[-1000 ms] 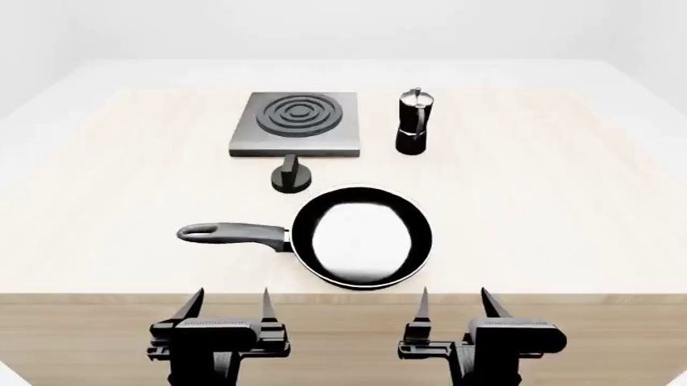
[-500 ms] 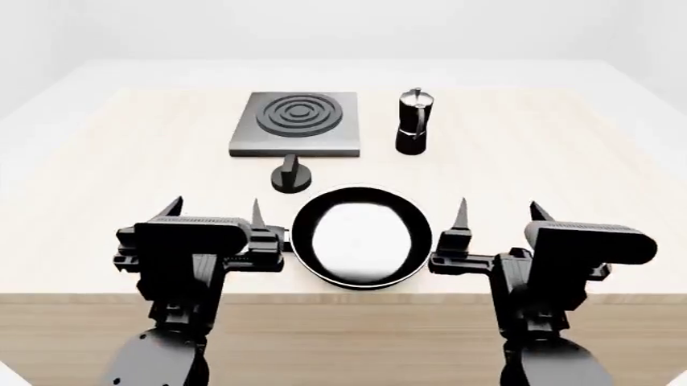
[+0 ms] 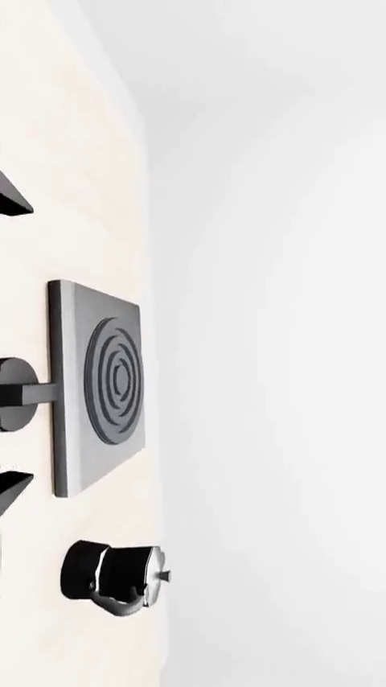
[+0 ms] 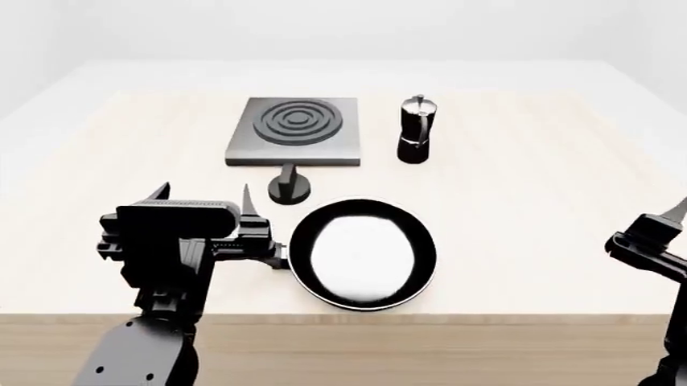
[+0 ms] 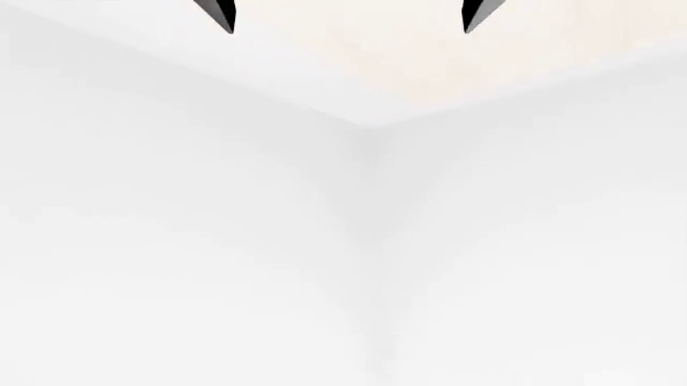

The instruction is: Turn on the stove and put the frying pan on it.

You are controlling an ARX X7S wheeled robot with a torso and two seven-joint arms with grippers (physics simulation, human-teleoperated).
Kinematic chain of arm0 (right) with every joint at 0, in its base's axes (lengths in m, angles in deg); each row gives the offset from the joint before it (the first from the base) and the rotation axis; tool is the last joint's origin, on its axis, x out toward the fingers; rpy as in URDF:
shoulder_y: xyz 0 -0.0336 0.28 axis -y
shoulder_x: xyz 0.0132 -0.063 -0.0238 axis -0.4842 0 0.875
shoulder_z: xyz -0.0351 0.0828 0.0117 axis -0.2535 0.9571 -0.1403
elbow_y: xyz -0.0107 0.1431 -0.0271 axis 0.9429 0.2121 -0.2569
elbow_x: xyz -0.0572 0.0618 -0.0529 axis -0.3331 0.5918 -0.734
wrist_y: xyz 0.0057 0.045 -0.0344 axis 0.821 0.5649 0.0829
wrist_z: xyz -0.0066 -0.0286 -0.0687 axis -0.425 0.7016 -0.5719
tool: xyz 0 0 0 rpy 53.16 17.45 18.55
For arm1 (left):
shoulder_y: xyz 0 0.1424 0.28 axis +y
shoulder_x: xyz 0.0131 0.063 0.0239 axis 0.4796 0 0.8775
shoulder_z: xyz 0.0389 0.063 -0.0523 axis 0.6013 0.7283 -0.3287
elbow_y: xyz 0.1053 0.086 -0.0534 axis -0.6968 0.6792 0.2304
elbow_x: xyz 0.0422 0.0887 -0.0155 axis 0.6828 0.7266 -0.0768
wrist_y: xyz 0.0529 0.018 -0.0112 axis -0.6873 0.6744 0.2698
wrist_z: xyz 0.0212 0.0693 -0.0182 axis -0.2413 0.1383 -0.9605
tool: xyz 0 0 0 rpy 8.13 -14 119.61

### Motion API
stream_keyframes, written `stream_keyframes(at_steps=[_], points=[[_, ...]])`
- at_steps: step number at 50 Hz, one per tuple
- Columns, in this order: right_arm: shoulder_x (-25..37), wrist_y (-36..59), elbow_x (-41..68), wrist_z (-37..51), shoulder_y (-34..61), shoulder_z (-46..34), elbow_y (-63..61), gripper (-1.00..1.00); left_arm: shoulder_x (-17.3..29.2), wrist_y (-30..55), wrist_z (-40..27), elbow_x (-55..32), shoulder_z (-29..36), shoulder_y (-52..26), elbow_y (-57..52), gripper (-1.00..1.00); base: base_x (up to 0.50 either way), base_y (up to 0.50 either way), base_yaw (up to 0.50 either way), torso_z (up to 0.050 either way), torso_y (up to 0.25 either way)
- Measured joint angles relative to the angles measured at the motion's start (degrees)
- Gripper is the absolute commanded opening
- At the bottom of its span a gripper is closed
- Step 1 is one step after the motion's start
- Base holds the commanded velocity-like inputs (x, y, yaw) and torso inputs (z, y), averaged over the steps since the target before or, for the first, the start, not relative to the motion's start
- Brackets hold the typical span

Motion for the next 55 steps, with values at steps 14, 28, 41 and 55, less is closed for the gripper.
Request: stream_keyframes(at_steps=[14, 28, 41, 55], points=[[0.7, 0.21, 1.12, 0.79, -0.88, 4.62, -0.86, 1.0, 0.72, 0.15, -0.98, -1.08, -0.26, -0.24, 0.0, 1.0, 0.5, 0.0, 0.0, 0.0, 0.0], [1.04, 0.27, 1.81, 1.24, -1.36, 6.26, -0.91, 1.0, 1.35, 0.29, -1.87, -1.95, -0.24, -0.43, -0.08, 1.0, 0.5, 0.0, 0.0, 0.0, 0.0], [0.99, -0.4, 2.11, 1.51, -1.74, 5.8, -0.05, 1.0, 1.78, -0.32, -2.6, -2.58, 0.02, -0.23, 0.35, 1.0, 0.5, 0.0, 0.0, 0.0, 0.001], [1.28, 0.1, 2.31, 2.03, -1.47, 4.83, 0.72, 1.0, 2.35, 9.64, -2.54, -6.63, -1.54, -4.8, -2.93, 1.0, 0.14, 0.0, 0.0, 0.0, 0.001]])
